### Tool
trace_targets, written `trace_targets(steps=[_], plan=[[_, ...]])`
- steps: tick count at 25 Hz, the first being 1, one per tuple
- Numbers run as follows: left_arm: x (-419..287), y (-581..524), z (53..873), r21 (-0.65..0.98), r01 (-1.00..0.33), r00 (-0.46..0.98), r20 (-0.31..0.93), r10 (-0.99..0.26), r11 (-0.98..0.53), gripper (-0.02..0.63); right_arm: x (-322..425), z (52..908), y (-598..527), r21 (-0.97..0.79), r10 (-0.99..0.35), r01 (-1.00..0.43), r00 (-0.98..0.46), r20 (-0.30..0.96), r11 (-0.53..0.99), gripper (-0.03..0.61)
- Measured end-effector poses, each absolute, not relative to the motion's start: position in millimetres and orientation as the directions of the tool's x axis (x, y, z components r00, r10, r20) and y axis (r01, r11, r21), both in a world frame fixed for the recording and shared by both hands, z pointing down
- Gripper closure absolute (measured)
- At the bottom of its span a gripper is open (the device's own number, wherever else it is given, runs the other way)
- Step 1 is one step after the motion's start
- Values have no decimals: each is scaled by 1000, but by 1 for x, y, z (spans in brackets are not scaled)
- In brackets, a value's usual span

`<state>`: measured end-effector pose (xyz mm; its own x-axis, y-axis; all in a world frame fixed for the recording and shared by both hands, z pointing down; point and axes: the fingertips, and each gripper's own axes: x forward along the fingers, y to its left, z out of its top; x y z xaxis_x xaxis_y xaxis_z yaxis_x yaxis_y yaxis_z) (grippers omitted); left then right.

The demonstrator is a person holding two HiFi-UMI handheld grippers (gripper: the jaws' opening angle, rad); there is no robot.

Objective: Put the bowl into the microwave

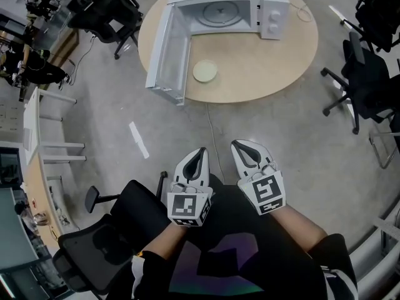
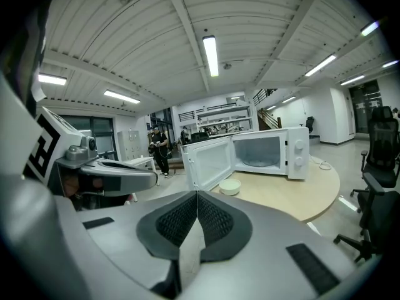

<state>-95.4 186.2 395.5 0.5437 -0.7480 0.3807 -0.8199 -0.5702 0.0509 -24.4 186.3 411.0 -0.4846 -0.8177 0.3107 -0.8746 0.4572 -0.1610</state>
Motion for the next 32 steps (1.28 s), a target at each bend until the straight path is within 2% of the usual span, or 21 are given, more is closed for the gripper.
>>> trace_targets(steps=[21, 32], plan=[[-37, 166, 394, 42, -699, 676, 365, -641, -714, 568, 33, 413, 181, -163, -885, -943, -330, 328, 291, 563], [-59, 126, 397, 52, -745, 629, 390, -673, -666, 568, 7, 424, 143, -178, -839, -918, -397, 373, 355, 563]])
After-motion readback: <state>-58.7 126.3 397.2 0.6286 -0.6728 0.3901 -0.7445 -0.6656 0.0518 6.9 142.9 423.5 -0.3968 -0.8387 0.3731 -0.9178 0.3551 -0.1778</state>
